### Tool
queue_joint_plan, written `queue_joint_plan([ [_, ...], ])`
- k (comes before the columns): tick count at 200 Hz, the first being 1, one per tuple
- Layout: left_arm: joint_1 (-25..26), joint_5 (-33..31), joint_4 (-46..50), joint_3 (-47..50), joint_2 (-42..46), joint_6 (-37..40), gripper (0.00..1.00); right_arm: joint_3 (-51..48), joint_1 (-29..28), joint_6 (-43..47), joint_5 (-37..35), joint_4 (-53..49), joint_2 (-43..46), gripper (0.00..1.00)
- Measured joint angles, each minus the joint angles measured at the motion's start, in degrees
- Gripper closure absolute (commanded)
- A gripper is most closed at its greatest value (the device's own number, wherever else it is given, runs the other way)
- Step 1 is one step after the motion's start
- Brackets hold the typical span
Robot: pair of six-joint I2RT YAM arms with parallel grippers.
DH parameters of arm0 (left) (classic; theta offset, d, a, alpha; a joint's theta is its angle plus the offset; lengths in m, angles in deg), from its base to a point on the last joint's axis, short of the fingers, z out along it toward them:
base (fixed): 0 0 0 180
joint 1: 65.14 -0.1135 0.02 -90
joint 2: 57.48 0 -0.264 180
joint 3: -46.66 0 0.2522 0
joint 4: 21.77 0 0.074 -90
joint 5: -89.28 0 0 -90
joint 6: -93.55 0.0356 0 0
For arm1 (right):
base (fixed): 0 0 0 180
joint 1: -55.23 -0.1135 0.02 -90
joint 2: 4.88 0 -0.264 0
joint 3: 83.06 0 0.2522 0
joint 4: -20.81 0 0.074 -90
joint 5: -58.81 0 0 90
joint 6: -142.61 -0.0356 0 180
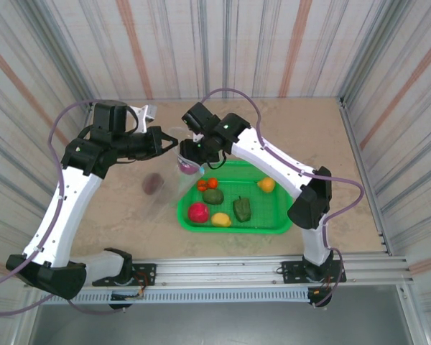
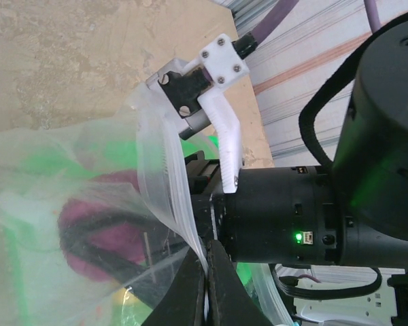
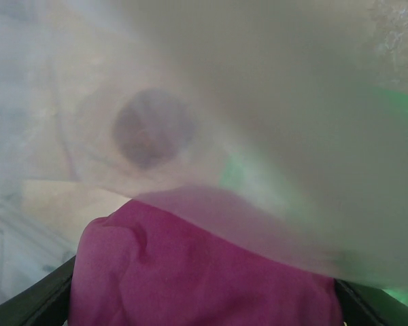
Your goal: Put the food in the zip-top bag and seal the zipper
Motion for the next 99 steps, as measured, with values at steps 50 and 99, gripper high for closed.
queue_joint_plan([
  [50, 0.0, -0.07, 0.02, 0.0, 0.0, 0.02, 1.0, -1.49, 0.02, 0.0, 2.51, 4.33, 0.26, 0.08],
  [99, 0.0, -0.68, 0.28, -0.02, 0.0, 0.42, 1.0, -4.37, 0.52, -0.02, 4.26, 7.26, 1.79, 0.1],
])
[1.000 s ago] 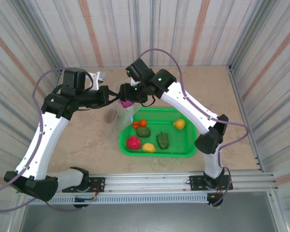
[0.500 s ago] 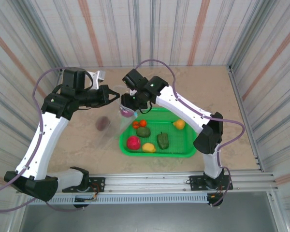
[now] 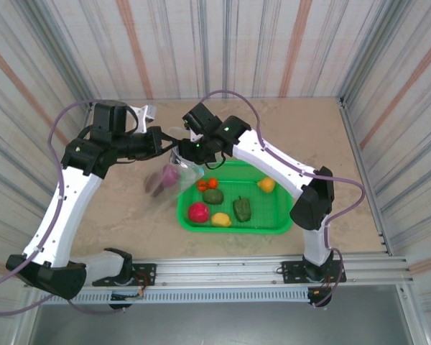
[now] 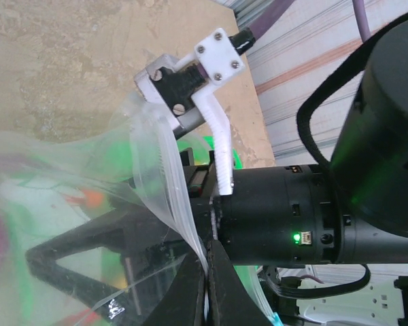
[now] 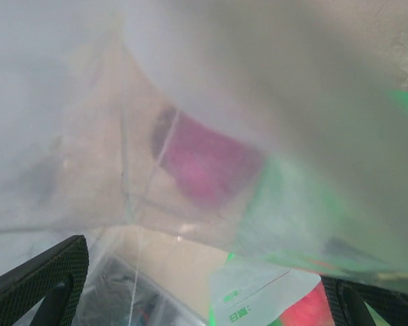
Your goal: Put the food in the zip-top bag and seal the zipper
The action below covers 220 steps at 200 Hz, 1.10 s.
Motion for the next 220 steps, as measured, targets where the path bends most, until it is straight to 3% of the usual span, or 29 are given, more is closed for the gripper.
queue_joint_plan([
  [62, 0.39, -3.17, 1.49, -0.42, 0.0, 2.82, 1.0, -3.5, 2.78, -2.05, 1.49, 5.49, 7.19, 0.16],
  [86, 0.39, -4.02, 1.92, -0.42, 0.0, 3.52, 1.0, -3.5, 3.87, -2.49, 0.85, 6.14, 10.27, 0.29],
  [117, 0.39, -4.61, 2.14, -0.39, 0.0, 4.13, 1.0, -3.5, 4.59, -2.47, 0.02, 6.12, 12.61, 0.61],
  [142, 0.52, -6.14, 3.43, -0.42, 0.0, 4.85, 1.0, -3.5, 4.81, -1.95, -0.02, 6.1, 13.51, 0.7],
  [185, 7.08, -13.9, 6.56, -2.4, 0.0, 7.32, 1.0, -4.96, 4.81, 0.98, -1.57, 5.22, 18.05, 0.63],
  [220, 9.07, -17.09, 7.87, -2.56, 0.7, 8.44, 1.0, -16.59, 4.9, 3.37, -6.19, 3.43, 27.63, 0.55],
])
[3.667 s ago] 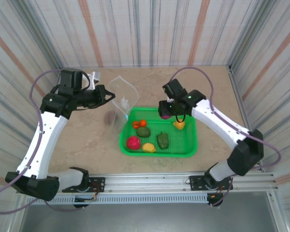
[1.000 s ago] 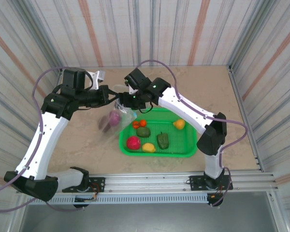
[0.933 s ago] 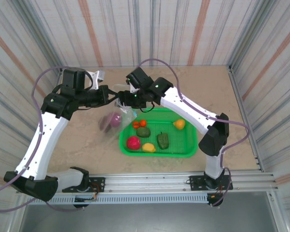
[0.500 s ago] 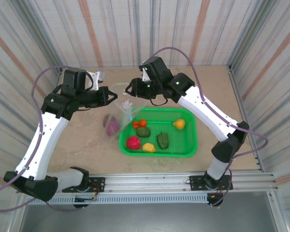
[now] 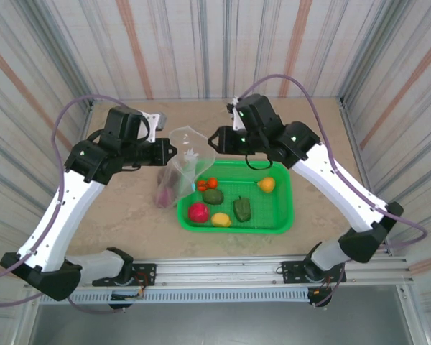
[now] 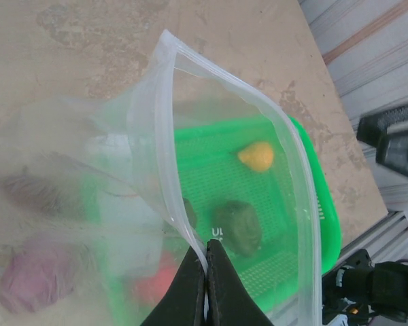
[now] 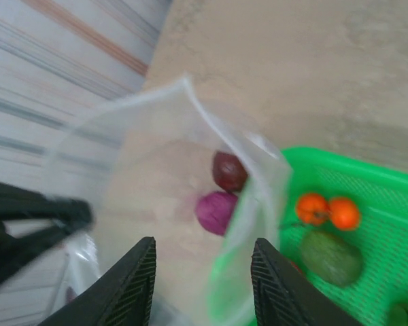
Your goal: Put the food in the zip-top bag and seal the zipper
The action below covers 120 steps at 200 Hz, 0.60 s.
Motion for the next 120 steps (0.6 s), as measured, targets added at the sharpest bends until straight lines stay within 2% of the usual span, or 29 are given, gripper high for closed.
queue_joint_plan([
  [23, -0.37, -1.05, 0.04, 1.9, 2.14, 0.0, 1.0, -10.36, 0.37, 0.55, -2.82, -2.38, 5.29, 0.5],
  [75, -4.96, 1.2, -0.68, 6.03, 5.64, 0.09, 1.0, -27.85, 1.84, 1.18, -5.57, -5.84, 11.28, 0.14],
  [120, -7.15, 4.92, -4.17, 9.49, 4.13, -0.35, 1.0, -32.2, 0.66, 1.46, -4.52, -4.2, 5.51, 0.1],
])
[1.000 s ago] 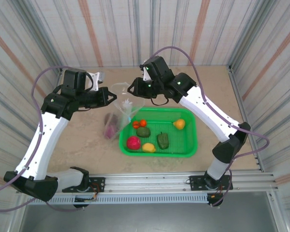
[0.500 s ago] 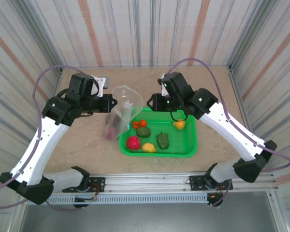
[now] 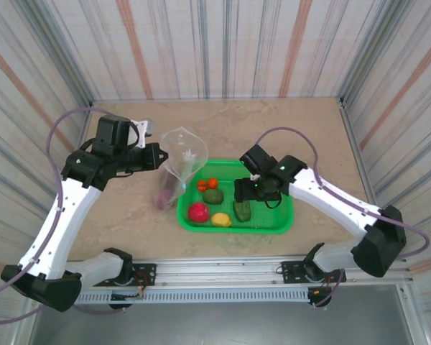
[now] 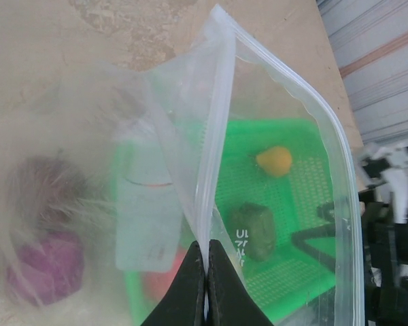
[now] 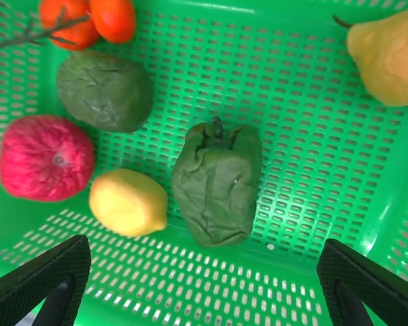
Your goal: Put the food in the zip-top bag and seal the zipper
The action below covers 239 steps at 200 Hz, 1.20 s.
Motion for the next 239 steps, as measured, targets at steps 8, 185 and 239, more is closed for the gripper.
queue_joint_plan([
  [8, 0.0, 0.5, -0.79, 0.39, -0.15, -0.13, 1.0, 0.0, -0.39, 0.0, 0.04, 0.7, -2.16, 0.1],
  [185, 0.0, 3.39, -3.61, 2.97, -0.26, -0.57, 1.0, -1.51, 0.63, 0.39, -1.79, 3.34, -11.28, 0.44],
  [239, 0.0, 3.48, -3.43, 2.47, -0.22, -0.63, 1.0, 12.7, 1.99, 1.9, -3.34, -5.14, -1.29, 0.44],
])
